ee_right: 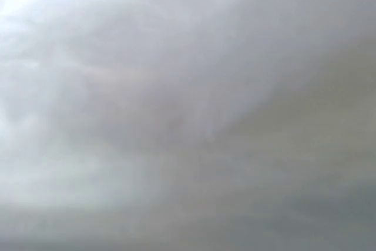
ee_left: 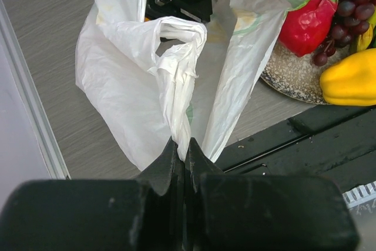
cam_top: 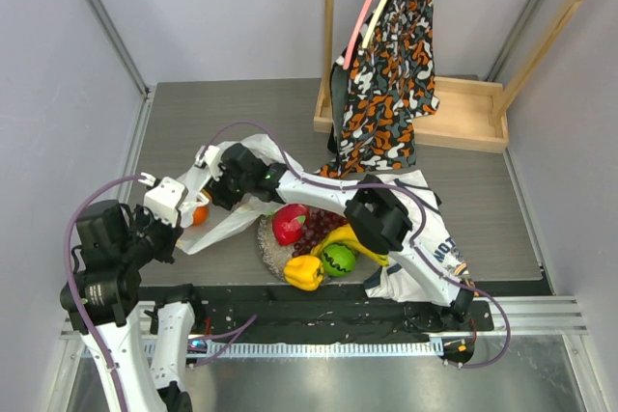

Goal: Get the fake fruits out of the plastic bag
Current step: Take out the fake fruit from the plastic bag.

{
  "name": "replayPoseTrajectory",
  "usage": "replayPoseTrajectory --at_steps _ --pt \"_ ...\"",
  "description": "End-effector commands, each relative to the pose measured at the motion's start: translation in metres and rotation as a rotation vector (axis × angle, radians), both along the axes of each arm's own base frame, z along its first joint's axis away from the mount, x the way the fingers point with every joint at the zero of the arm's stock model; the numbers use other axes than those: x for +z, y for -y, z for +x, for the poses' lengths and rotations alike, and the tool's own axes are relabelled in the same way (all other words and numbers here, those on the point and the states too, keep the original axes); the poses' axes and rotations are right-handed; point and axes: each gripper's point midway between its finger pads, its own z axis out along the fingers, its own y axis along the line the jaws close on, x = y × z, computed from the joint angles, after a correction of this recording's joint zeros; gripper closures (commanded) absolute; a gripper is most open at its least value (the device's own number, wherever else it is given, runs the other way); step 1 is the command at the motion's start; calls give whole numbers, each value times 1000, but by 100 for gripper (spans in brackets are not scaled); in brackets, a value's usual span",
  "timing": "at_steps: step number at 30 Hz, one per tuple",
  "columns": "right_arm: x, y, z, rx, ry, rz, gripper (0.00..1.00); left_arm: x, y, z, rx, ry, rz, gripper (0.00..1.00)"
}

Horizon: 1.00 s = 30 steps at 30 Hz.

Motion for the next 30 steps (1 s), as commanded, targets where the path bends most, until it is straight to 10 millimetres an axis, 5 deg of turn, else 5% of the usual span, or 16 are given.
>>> replayPoseTrajectory --at_steps 1,3,8,9,10,15,16,18,19,21,26,30 --pt "44 -9 -2 13 28 89 43 -18 3 -23 9 -100 -15 100" --pt "39 -11 -3 32 23 84 54 -18 3 -24 8 -102 -10 100" --pt "57 -1 -16 85 9 81 63 -19 -2 -21 20 -94 9 100" --pt "84 7 -17 94 30 113 65 -18 -3 -19 27 -87 12 100" --pt "75 18 -22 102 14 91 67 -19 -4 -16 32 -84 11 100" --pt "107 58 -40 164 33 116 70 -16 -7 -2 32 -57 14 100" --pt "134 68 -44 171 55 155 72 -14 -8 2 37 -50 14 100" --pt "140 83 -55 202 23 172 73 -17 -11 7 46 -61 15 100" --pt "168 93 -57 206 52 218 74 -17 -12 11 54 -55 14 100" --pt "178 104 -65 221 46 243 82 -20 -12 15 55 -69 6 100" --pt "235 129 -84 273 139 329 83 -18 -18 30 93 -59 -5 100" --pt "241 161 -117 422 223 293 83 -17 -33 47 182 -56 5 100"
